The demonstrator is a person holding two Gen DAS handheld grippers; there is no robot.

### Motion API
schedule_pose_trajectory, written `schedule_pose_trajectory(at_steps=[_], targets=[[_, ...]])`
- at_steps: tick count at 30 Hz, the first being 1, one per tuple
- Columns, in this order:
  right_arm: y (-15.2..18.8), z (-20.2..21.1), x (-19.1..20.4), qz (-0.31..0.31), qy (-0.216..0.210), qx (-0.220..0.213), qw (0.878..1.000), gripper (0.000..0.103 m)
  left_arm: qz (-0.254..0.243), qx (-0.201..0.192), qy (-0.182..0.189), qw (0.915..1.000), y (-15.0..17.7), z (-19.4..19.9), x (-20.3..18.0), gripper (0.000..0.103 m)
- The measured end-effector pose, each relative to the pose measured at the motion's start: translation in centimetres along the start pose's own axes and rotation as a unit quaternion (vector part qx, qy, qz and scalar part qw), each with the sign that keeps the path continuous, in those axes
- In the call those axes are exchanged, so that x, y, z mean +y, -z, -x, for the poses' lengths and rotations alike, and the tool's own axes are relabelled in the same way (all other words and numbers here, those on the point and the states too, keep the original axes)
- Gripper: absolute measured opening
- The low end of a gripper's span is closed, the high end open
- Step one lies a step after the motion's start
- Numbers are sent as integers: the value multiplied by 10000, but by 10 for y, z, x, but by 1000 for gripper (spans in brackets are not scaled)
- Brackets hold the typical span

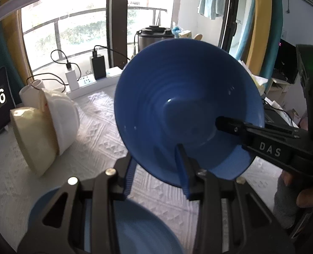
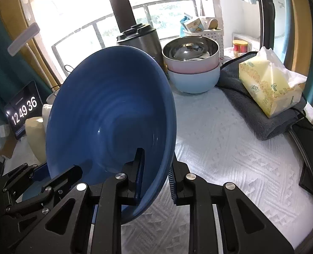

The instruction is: Organize plates and bowls

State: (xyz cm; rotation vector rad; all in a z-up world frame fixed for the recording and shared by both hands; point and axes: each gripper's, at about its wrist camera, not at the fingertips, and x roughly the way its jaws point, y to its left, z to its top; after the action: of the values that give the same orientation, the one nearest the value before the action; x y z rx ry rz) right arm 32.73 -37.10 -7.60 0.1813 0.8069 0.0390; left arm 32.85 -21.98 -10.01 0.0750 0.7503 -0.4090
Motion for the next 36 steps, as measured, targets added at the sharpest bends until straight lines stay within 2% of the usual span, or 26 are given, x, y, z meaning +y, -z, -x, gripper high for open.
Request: schedule_pose_trajectory(at_steps=[36], targets=[[27, 24, 66, 379, -154, 59, 9991, 23, 368, -354, -124, 9986, 39, 67, 44, 37]])
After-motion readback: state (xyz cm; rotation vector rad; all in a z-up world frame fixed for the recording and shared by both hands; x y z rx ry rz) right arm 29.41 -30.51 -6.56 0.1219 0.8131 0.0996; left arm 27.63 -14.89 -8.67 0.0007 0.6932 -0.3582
